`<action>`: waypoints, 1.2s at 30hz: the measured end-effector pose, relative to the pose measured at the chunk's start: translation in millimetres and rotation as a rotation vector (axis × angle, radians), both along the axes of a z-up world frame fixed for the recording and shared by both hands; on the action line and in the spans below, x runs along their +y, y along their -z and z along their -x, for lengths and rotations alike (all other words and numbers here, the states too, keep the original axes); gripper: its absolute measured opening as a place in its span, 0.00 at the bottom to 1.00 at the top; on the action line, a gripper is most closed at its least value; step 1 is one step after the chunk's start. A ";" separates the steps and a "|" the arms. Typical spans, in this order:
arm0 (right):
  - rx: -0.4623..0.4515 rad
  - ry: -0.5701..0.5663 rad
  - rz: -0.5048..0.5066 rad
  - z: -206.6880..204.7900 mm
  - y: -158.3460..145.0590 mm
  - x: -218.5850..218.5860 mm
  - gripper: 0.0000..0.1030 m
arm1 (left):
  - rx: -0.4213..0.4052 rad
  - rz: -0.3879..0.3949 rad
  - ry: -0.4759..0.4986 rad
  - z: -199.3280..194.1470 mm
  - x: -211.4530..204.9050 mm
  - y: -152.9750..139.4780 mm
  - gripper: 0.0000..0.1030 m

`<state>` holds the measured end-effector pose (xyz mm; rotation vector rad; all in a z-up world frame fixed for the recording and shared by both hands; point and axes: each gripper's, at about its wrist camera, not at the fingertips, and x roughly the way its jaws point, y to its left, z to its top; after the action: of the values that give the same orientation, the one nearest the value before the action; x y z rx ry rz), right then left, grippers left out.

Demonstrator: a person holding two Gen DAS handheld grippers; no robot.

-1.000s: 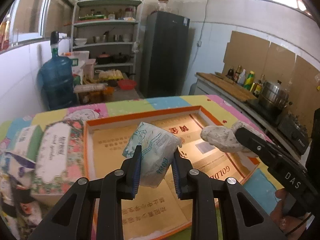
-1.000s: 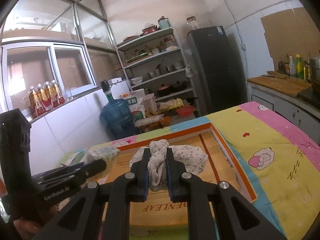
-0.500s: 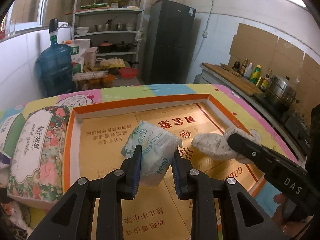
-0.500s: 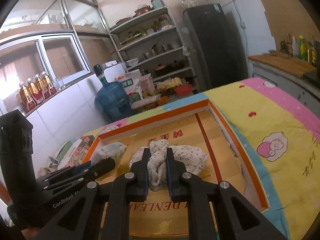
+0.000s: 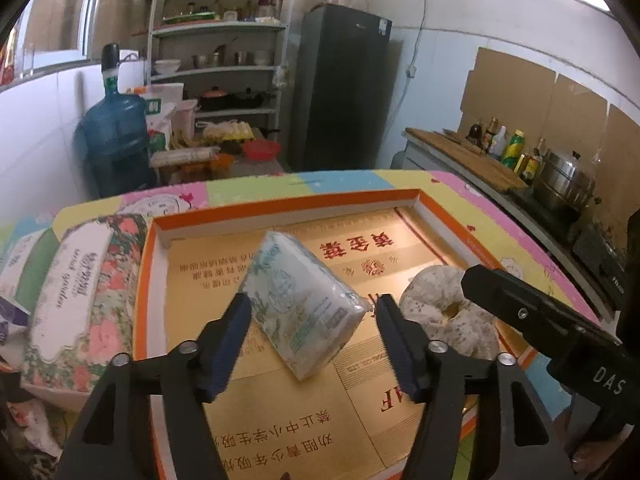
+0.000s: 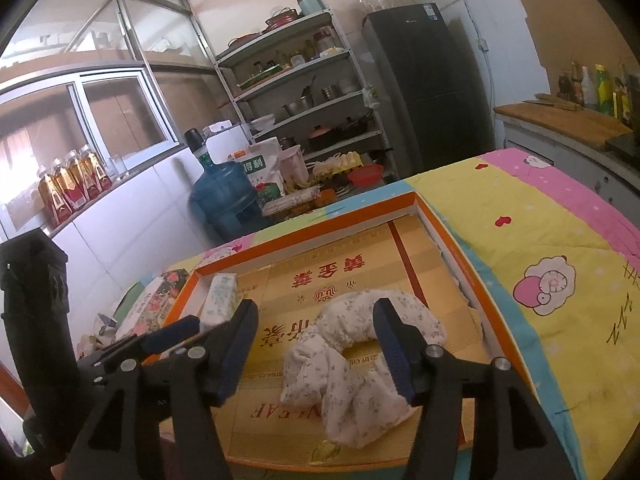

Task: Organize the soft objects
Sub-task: 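Open both grippers to drop the tissue pack and scrunchie into the box, then move both tools back over the pile of soft items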

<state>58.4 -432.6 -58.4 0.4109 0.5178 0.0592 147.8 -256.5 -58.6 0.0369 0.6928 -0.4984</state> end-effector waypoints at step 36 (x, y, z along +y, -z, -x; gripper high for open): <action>-0.141 -0.080 0.083 71.0 -70.1 97.8 0.58 | -0.235 0.059 -0.072 100.1 119.7 -71.6 0.67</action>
<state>-12.6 -334.8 11.7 0.3022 0.3964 0.1423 47.7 -136.9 13.1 0.0144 0.4476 -0.4372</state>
